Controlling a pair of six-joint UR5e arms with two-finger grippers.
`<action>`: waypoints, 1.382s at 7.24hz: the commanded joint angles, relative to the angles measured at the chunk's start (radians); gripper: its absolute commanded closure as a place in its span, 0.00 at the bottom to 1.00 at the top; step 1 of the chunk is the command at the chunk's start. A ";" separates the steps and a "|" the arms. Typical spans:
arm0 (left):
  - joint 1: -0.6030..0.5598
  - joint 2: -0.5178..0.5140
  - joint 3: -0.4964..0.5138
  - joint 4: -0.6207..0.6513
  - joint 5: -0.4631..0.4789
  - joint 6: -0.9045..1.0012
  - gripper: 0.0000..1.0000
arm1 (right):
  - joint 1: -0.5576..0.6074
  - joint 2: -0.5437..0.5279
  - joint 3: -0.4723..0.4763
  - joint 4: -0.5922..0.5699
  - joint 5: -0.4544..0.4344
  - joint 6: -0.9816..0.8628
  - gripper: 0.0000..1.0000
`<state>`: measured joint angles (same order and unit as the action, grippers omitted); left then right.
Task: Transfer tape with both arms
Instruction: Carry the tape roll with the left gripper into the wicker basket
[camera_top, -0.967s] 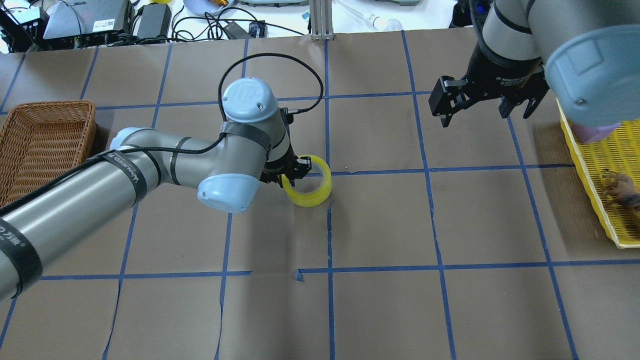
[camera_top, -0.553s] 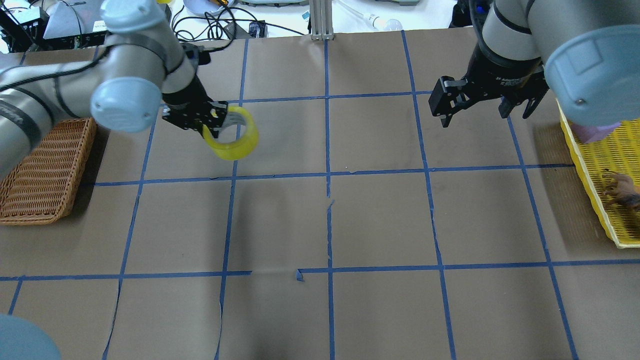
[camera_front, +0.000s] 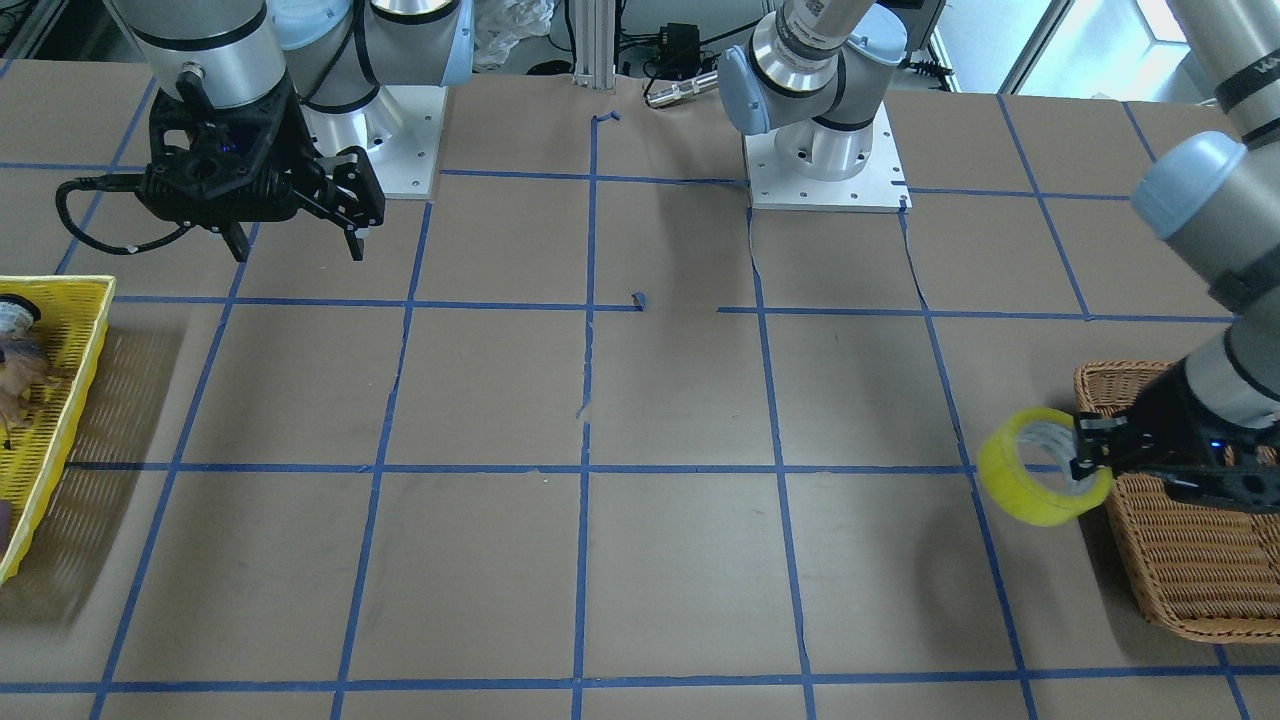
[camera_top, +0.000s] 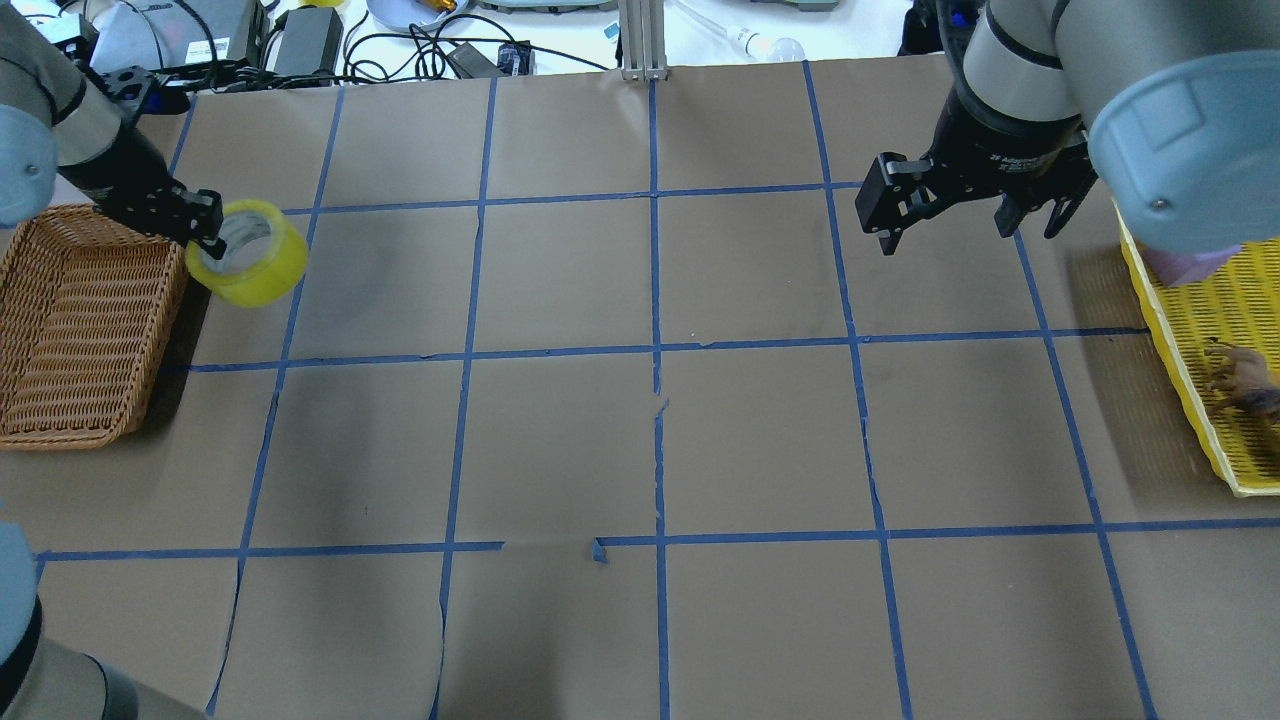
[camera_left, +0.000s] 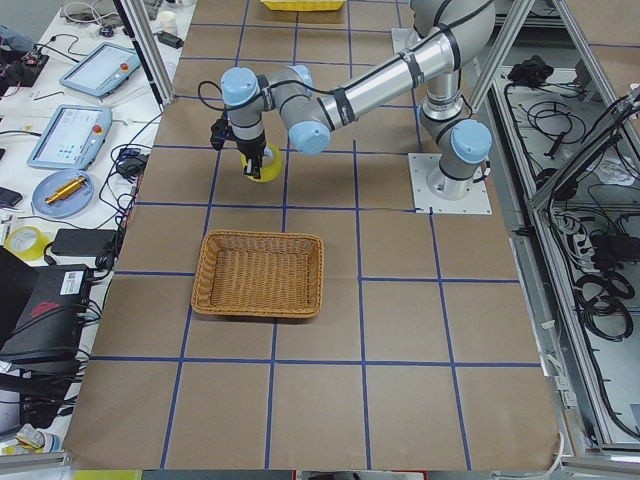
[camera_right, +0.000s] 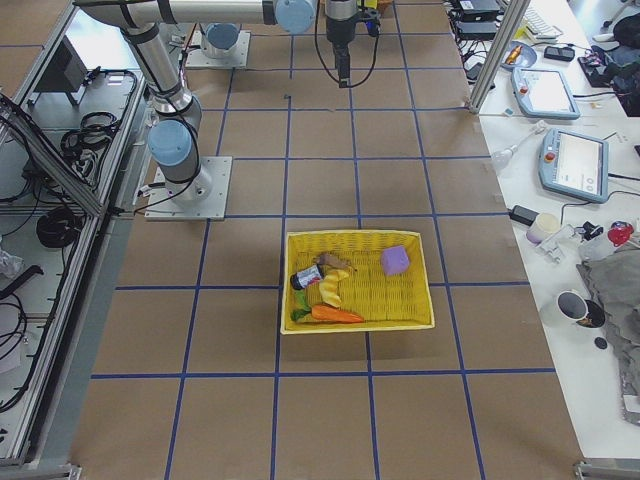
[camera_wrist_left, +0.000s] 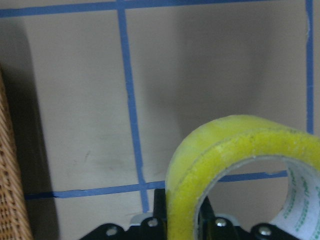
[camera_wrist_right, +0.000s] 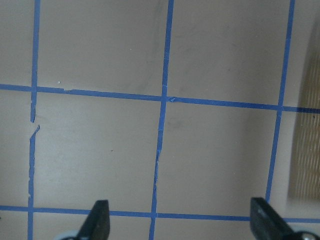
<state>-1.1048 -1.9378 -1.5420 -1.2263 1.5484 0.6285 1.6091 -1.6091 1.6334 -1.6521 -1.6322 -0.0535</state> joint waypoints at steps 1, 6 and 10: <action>0.136 -0.082 0.077 0.065 0.001 0.220 0.95 | 0.000 0.000 0.000 0.000 -0.003 0.001 0.00; 0.264 -0.271 0.207 0.159 -0.007 0.433 0.95 | 0.000 -0.002 0.002 0.002 -0.006 0.007 0.00; 0.278 -0.306 0.191 0.180 -0.016 0.387 0.25 | 0.000 -0.002 0.002 0.002 -0.008 0.007 0.00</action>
<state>-0.8279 -2.2381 -1.3457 -1.0476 1.5354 1.0462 1.6091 -1.6097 1.6352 -1.6506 -1.6381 -0.0460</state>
